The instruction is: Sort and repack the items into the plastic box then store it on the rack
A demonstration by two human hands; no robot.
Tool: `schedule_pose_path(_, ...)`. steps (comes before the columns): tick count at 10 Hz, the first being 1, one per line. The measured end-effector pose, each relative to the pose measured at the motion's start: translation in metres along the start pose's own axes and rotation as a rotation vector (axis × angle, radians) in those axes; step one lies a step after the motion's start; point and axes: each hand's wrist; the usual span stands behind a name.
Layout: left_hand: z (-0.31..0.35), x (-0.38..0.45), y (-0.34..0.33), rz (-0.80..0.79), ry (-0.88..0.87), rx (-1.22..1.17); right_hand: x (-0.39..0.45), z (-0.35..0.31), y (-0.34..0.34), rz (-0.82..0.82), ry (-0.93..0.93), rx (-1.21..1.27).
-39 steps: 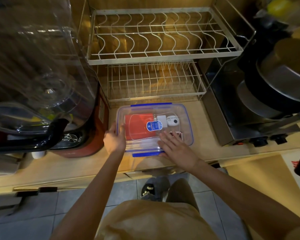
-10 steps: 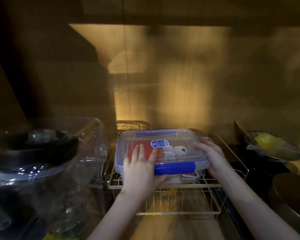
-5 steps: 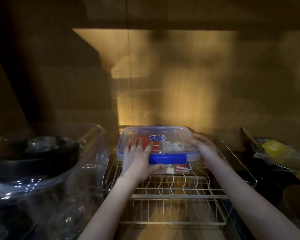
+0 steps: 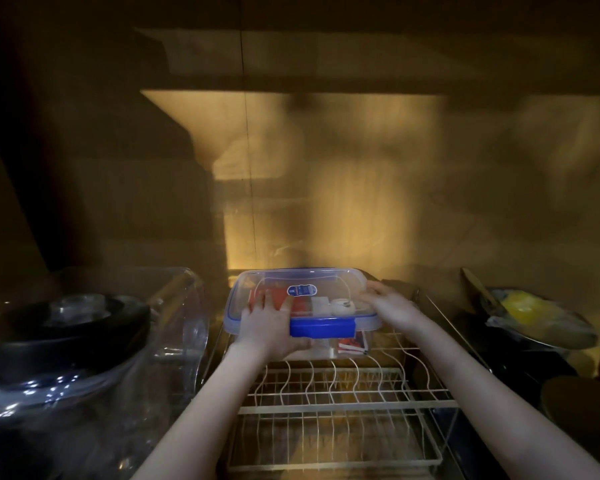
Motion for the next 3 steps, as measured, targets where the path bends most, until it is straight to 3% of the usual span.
schedule_pose_path(1,0.007,0.007,0.022,-0.196,0.035,-0.053,-0.024,-0.026,0.012,0.036,0.155,-0.095)
schedule_pose_path(2,0.01,0.015,0.059,-0.326,0.067,-0.24,-0.064,-0.068,0.033,0.176,0.412,-0.002)
schedule_pose_path(3,0.011,0.016,0.099,-0.171,0.022,-0.257,-0.123,-0.107,0.059,0.368,0.704,0.263)
Point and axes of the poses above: each hand's wrist, its own x-axis towards the middle knuckle, its own y-axis out of the back of the hand, z = x × y, and after that the axes turned 4 degrees about y, right-handed
